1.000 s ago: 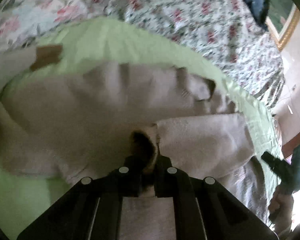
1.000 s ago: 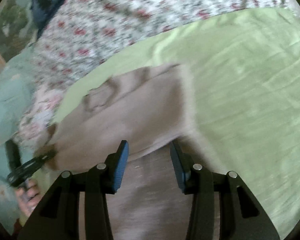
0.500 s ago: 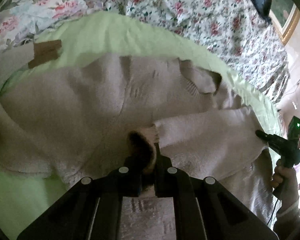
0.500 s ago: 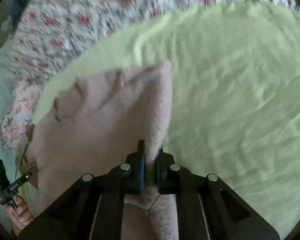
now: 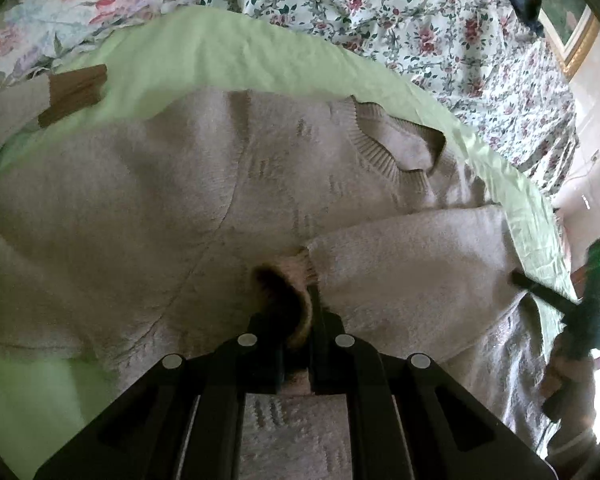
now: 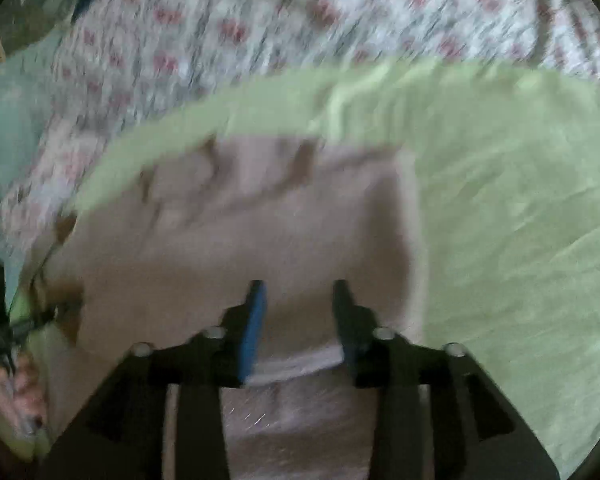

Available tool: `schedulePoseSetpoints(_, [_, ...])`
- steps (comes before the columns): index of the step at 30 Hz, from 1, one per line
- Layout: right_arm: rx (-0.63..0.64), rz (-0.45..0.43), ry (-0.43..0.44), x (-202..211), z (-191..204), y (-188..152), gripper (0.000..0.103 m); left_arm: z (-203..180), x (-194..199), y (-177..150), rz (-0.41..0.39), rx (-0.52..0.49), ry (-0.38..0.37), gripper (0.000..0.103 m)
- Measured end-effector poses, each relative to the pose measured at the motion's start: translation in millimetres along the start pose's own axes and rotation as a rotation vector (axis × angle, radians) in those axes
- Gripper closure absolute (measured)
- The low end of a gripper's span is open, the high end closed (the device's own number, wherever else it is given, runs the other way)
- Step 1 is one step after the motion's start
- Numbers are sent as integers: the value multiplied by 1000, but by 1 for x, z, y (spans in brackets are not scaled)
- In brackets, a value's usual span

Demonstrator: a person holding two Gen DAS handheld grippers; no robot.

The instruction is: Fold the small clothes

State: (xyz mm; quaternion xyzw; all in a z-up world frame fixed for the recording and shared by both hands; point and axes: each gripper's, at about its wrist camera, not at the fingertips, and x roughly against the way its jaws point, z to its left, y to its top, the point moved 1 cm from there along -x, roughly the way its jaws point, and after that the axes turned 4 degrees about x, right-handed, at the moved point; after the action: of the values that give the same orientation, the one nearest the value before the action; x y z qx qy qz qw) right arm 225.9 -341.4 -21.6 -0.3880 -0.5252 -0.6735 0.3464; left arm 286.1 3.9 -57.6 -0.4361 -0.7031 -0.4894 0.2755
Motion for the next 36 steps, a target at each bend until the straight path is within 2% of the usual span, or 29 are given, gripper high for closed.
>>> schedulePoseSetpoints(1, [-31, 18, -40, -6, -11, -4, 65, 2, 2, -1, 0, 3, -2, 94])
schedulePoseSetpoints(2, [-72, 6, -22, -4, -20, -7, 71, 4, 5, -3, -1, 4, 1, 94])
schedulePoseSetpoints(4, [-144, -25, 11, 11, -31, -11, 71, 12, 15, -6, -10, -3, 21, 90])
schedulePoseSetpoints(7, [-124, -66, -1, 35, -25, -17, 66, 31, 35, -9, -25, 0, 62, 90])
schedulePoseSetpoints(12, [-87, -69, 71, 56, 0, -39, 61, 63, 74, 5, -107, 3, 143, 90])
schedulePoseSetpoints(13, [-79, -63, 89, 57, 9, -43, 61, 68, 80, 10, -121, 1, 167, 88])
schedulePoseSetpoints(14, [-74, -57, 102, 57, 16, -46, 60, 74, 85, 17, -139, -2, 207, 84])
schedulePoseSetpoints(15, [-69, -47, 119, 58, 22, -51, 59, 79, 89, 26, -152, -3, 238, 66])
schedulePoseSetpoints(16, [-66, -37, 129, 56, 27, -53, 58, 85, 92, 38, -166, -5, 278, 38])
schedulePoseSetpoints(17, [-60, -28, 139, 55, 33, -58, 57, 89, 94, 46, -180, -7, 311, 26])
schedulePoseSetpoints(18, [-57, -19, 154, 53, 39, -61, 57, 94, 95, 56, -204, -14, 355, 18])
schedulePoseSetpoints(19, [-60, -12, 169, 51, 45, -62, 56, 97, 95, 66, -222, -27, 391, 18])
schedulePoseSetpoints(21, [-63, 5, 192, 47, 51, -66, 56, 105, 83, 88, -208, -69, 465, 17])
schedulePoseSetpoints(25, [-60, 31, 204, 41, 61, -73, 55, 123, 45, 120, -130, -148, 589, 17])
schedulePoseSetpoints(27, [-60, 40, 204, 39, 61, -73, 55, 134, 28, 125, -81, -156, 613, 17])
schedulePoseSetpoints(28, [-61, 45, 204, 38, 61, -74, 55, 141, 21, 127, -54, -151, 617, 21])
schedulePoseSetpoints(29, [-62, 49, 204, 37, 60, -74, 55, 148, 16, 129, -38, -140, 619, 29])
schedulePoseSetpoints(31, [-66, 52, 199, 36, 57, -73, 55, 160, 15, 129, -17, -110, 594, 84])
schedulePoseSetpoints(32, [-64, 51, 197, 36, 57, -73, 55, 164, 17, 128, -16, -89, 571, 91])
schedulePoseSetpoints(36, [-56, 41, 203, 39, 60, -71, 55, 167, 47, 118, -96, -23, 478, 95])
